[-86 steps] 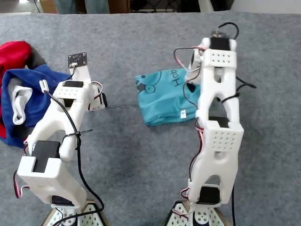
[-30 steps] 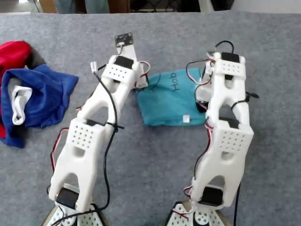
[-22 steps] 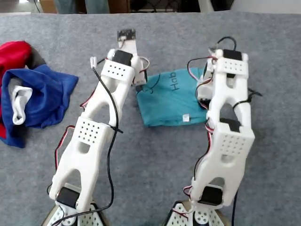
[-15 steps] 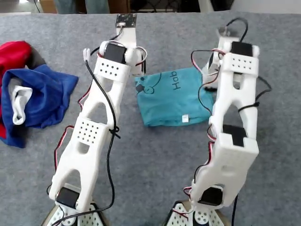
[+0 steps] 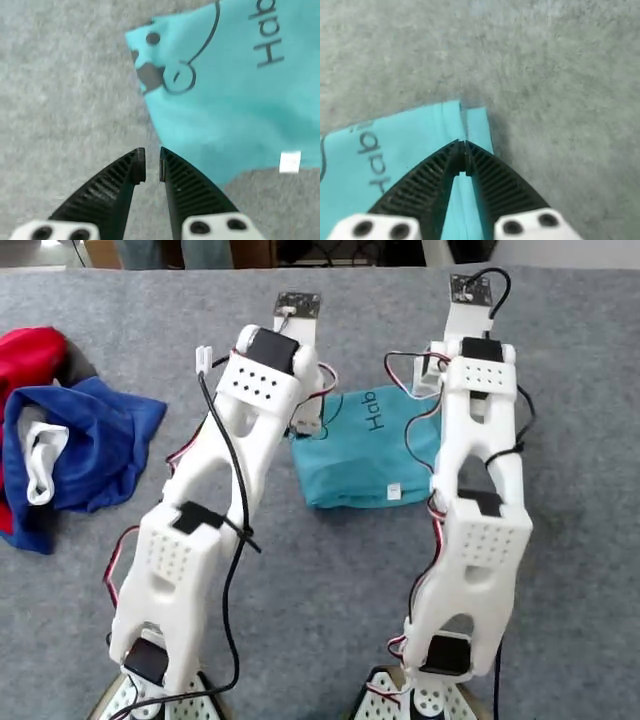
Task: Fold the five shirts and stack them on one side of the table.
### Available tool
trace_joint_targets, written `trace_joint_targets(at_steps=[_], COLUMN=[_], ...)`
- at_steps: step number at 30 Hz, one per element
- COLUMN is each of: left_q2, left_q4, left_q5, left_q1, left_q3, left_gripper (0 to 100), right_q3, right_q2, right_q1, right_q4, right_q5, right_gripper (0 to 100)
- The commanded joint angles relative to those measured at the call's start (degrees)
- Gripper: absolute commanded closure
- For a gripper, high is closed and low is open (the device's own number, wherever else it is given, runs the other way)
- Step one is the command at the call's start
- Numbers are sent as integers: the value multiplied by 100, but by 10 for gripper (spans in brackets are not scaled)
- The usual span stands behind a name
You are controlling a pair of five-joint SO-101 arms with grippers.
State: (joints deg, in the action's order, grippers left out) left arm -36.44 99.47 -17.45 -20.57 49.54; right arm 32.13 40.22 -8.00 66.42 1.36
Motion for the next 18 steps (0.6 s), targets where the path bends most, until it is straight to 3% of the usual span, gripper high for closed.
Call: trace_joint_targets(at_steps=[1, 4, 9, 18], left_q2=[844, 1266, 1635, 1653], left_q4=[-774, -1987, -4000, -3903], left_q5=[-70, -299, -642, -352], left_q1=[-453, -892, -514, -558], left_q3=[-1455, -2879, -4769, -5560], left_gripper=[917, 918, 913, 916], right_q3=[840, 1411, 2185, 3486], right_q2=[330, 734, 1393, 2492], right_q1=[79, 70, 62, 35], right_q4=[97, 343, 844, 1345], right_q5=[-158, -158, -123, -114], right_gripper=[983, 983, 983, 983])
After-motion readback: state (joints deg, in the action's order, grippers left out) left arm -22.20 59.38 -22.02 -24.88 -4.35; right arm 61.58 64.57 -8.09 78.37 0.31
